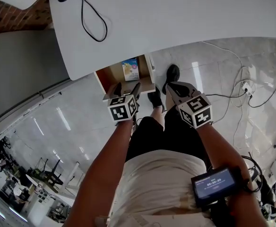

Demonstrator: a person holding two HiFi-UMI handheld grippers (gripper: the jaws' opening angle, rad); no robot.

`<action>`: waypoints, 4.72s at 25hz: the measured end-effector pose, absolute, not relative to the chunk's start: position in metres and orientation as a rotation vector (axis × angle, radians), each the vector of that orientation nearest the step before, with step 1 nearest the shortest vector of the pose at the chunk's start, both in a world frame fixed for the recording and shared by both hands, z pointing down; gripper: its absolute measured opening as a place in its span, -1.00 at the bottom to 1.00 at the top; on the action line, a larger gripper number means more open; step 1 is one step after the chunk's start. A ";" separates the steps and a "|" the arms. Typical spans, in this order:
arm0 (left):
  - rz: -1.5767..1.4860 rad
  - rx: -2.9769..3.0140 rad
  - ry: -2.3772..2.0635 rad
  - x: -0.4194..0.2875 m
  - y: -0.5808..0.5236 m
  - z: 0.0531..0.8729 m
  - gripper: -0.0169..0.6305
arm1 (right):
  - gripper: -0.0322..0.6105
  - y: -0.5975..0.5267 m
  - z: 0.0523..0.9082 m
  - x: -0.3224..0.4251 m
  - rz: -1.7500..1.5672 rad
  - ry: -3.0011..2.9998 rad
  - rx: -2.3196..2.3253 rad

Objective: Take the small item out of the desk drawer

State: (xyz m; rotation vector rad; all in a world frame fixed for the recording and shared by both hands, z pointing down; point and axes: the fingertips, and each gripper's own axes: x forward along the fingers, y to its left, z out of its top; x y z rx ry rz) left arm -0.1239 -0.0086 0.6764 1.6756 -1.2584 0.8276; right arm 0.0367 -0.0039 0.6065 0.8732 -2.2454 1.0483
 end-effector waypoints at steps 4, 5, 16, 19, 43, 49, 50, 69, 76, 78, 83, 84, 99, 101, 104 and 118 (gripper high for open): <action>0.836 1.663 -1.267 -0.128 -0.011 0.683 0.18 | -0.88 0.000 0.616 0.038 1.071 -2.234 0.865; 0.838 1.659 -1.268 -0.129 -0.011 0.686 0.18 | -0.88 0.001 0.619 0.039 1.077 -2.230 0.864; 0.866 1.652 -1.294 -0.126 -0.026 0.712 0.18 | -0.88 0.001 0.654 0.053 1.122 -2.216 0.878; 0.869 1.658 -1.297 -0.122 -0.031 0.717 0.18 | -0.88 -0.001 0.661 0.055 1.133 -2.215 0.877; 0.924 1.627 -1.334 -0.132 -0.078 0.774 0.25 | -0.88 0.004 0.709 0.055 1.206 -2.172 0.860; 0.976 1.623 -1.341 -0.132 -0.088 0.787 0.28 | -0.88 0.003 0.712 0.062 1.227 -2.160 0.873; 0.985 1.619 -1.340 -0.133 -0.087 0.790 0.28 | -0.88 0.004 0.713 0.062 1.230 -2.159 0.872; 1.114 1.545 -1.301 -0.151 -0.083 0.834 0.29 | -0.88 0.006 0.723 0.065 1.248 -2.118 0.862; 1.117 1.525 -1.297 -0.151 -0.081 0.839 0.29 | -0.88 0.005 0.724 0.070 1.261 -2.108 0.879; 1.114 1.505 -1.305 -0.151 -0.081 0.841 0.29 | -0.88 0.004 0.726 0.071 1.269 -2.105 0.889; 1.110 1.492 -1.309 -0.151 -0.080 0.841 0.29 | -0.88 0.001 0.727 0.071 1.267 -2.111 0.886; 1.110 1.490 -1.310 -0.151 -0.080 0.840 0.29 | -0.88 0.001 0.727 0.072 1.268 -2.111 0.887; 1.018 1.484 -1.292 -0.142 -0.079 0.836 0.25 | -0.88 -0.005 0.740 0.066 1.270 -2.111 0.911; 1.007 1.488 -1.293 -0.140 -0.078 0.832 0.25 | -0.88 -0.003 0.738 0.066 1.266 -2.111 0.910; 0.983 1.484 -1.301 -0.142 -0.077 0.826 0.25 | -0.88 -0.004 0.736 0.065 1.257 -2.115 0.910; 0.726 1.412 -1.372 -0.155 -0.060 0.787 0.25 | -0.88 0.004 0.721 0.056 1.218 -2.125 0.895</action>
